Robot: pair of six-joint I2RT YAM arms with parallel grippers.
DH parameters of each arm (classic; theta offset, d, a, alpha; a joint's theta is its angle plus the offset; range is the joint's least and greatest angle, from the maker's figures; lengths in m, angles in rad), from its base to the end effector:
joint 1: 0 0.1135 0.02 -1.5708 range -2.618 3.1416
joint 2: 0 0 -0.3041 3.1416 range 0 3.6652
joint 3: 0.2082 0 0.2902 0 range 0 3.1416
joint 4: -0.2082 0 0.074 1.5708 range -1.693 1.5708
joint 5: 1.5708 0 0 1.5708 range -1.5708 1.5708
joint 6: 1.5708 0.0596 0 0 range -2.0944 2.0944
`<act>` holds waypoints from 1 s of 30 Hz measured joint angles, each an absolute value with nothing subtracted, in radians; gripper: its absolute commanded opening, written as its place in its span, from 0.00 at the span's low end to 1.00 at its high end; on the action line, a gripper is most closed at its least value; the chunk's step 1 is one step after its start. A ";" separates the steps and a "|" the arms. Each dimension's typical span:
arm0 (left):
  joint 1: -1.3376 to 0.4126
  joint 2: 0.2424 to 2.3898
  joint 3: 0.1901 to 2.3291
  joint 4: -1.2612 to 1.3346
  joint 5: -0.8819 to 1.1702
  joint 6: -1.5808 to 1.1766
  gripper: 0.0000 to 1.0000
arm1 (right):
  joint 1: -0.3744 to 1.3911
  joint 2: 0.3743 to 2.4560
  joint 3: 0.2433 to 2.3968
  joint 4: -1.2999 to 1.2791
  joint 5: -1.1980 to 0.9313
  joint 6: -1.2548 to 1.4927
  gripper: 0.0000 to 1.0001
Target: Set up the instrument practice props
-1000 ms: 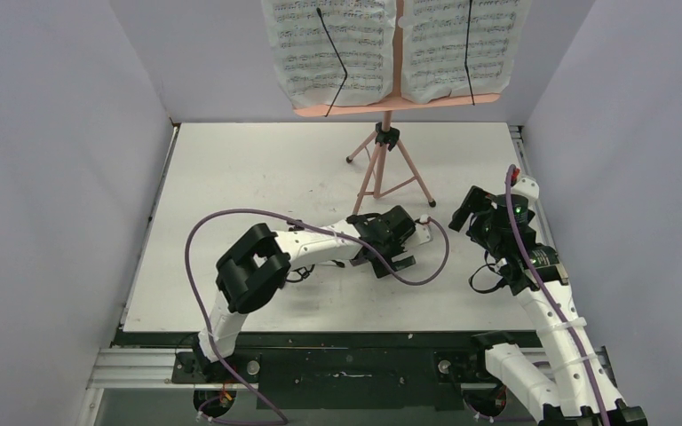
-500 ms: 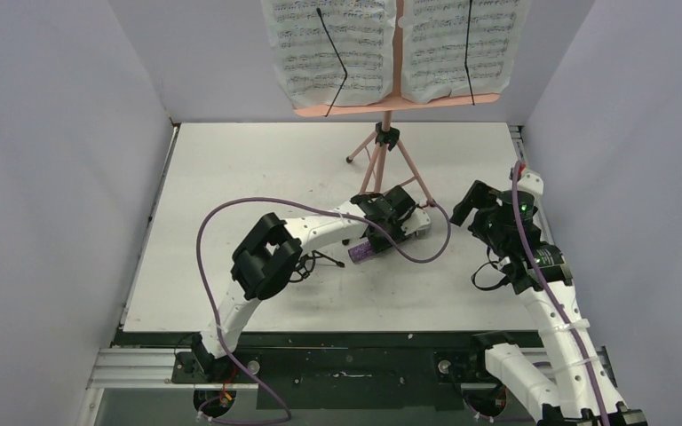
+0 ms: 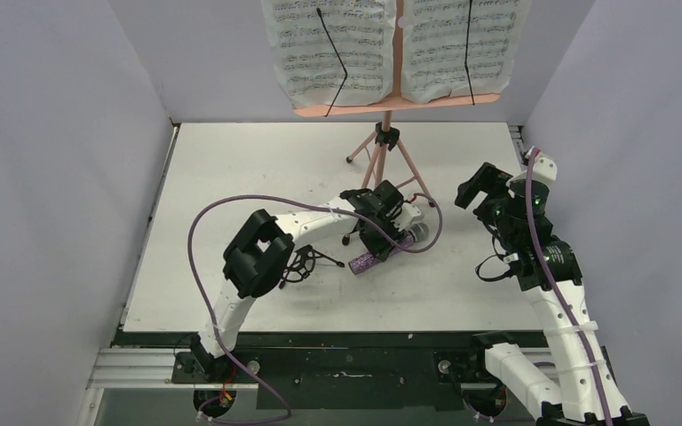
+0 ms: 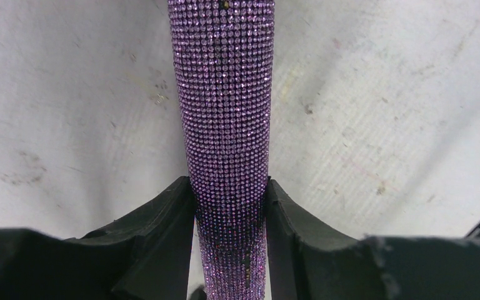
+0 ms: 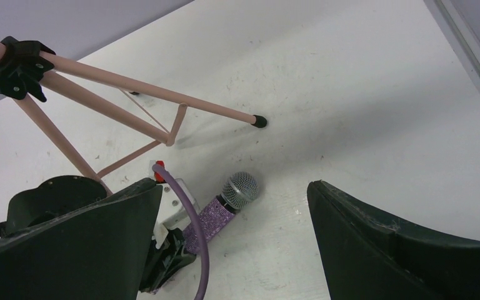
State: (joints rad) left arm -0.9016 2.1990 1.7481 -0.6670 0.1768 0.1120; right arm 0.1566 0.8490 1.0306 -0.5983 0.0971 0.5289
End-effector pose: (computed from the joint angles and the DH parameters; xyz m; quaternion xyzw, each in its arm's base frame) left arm 0.3258 -0.4288 0.1705 0.4885 0.8390 -0.1654 0.1733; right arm 0.2078 0.0270 0.3981 0.1810 0.8177 0.1448 0.5269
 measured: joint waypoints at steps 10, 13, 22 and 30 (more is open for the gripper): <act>-0.904 1.944 1.533 -0.558 0.213 0.002 0.00 | 0.156 0.850 1.073 -0.569 0.068 0.528 0.90; -0.904 1.833 1.461 -0.481 0.231 -0.039 0.00 | 0.156 0.850 1.085 -0.558 0.049 0.530 0.90; -0.904 1.570 1.249 -0.128 0.275 -0.201 0.00 | 0.156 0.850 1.140 -0.550 -0.043 0.555 0.90; -0.900 1.420 1.045 0.212 0.269 -0.319 0.00 | 0.156 0.846 1.126 -0.471 -0.233 0.593 0.90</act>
State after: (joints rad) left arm -0.8997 1.4200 1.0447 0.2115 0.2687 -0.3187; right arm 0.1558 0.8463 1.1263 -0.4713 -0.2333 0.5926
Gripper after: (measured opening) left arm 0.379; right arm 0.898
